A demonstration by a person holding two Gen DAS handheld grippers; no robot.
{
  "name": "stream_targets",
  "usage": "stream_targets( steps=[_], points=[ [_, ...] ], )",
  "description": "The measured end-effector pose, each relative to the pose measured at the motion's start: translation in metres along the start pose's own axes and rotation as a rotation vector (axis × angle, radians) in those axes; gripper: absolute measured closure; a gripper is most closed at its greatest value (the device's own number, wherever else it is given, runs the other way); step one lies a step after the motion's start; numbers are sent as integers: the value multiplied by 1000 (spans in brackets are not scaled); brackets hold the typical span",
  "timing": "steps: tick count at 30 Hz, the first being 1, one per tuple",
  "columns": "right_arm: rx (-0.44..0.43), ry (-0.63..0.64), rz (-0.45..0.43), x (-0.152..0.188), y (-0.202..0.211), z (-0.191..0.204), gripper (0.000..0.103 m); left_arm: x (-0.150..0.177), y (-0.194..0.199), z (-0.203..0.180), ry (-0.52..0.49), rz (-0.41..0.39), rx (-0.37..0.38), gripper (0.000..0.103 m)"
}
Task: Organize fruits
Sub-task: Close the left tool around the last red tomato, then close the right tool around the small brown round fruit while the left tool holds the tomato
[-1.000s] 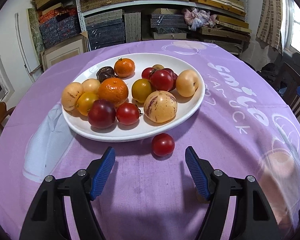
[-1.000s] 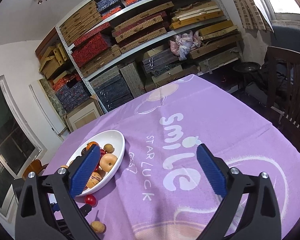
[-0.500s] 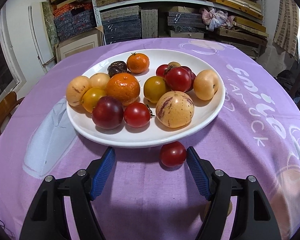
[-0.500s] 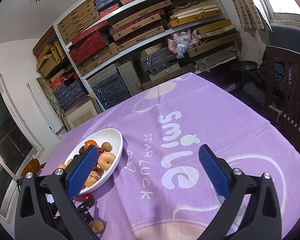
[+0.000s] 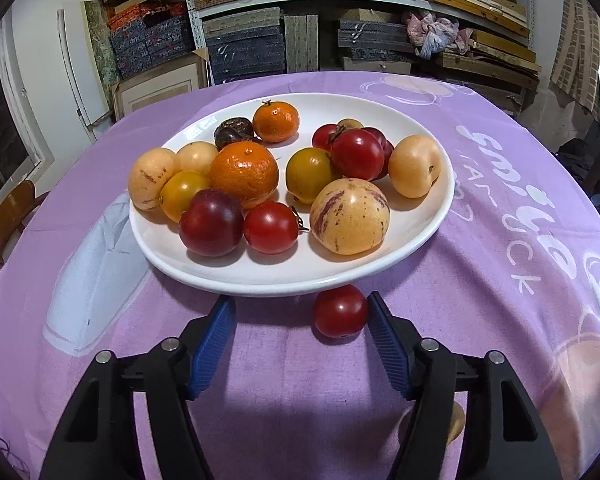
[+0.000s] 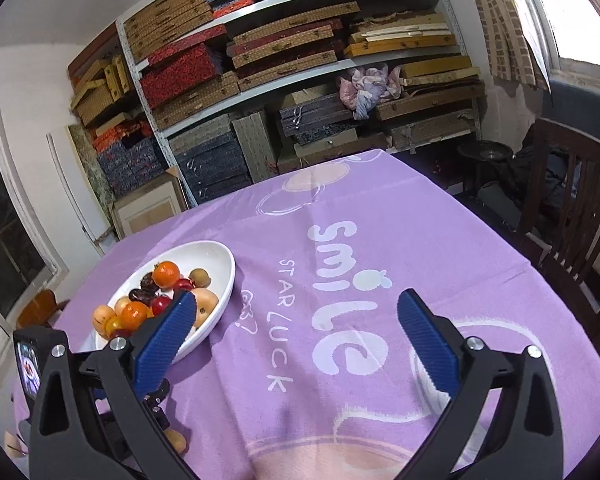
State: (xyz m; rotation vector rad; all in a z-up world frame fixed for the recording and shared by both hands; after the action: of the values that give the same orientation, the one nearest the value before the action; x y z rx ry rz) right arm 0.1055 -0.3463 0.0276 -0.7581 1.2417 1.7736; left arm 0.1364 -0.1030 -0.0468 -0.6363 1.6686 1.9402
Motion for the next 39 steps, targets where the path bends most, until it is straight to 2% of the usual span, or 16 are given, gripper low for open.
stream_targets(
  steps=[3,5,8,14,17,24,28,32,35,39],
  points=[
    [-15,65,39,5,-4,14,4,3,-1,4,15,16,25,45],
    [-23,93,61,8,-6,21,4,5,1,3,5,17,41,55],
    [-31,117,75,12,-8,27,4,8,4,2,-9,10,40,63],
    [-35,140,84,15,-9,34,4,3,0,6,42,27,95,67],
    [-34,141,86,15,-10,34,4,4,2,6,30,20,97,77],
    [-42,150,102,17,-11,37,4,8,5,17,52,31,114,77],
    [-87,185,158,23,-14,45,4,14,17,27,31,19,114,77],
    [-184,294,283,42,-15,74,4,23,36,50,3,-25,67,77],
    [-227,423,368,64,-10,100,4,30,45,73,15,-50,26,77],
    [-286,538,397,85,1,126,4,37,48,99,75,-49,16,77]
  ],
)
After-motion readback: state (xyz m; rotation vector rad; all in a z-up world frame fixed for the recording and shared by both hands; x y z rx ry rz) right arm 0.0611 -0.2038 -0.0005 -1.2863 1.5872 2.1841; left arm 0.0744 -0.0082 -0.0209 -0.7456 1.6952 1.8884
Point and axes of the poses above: each gripper's, at about its wrist camera, not at the fingertips, and y roughly against the way its jaws point, z to its left, x to its underside, the point moved 4 cm from there along -y, roughly the way its jaws point, and after that the axes turned 4 degrees about -x, right-handed, at the moved point
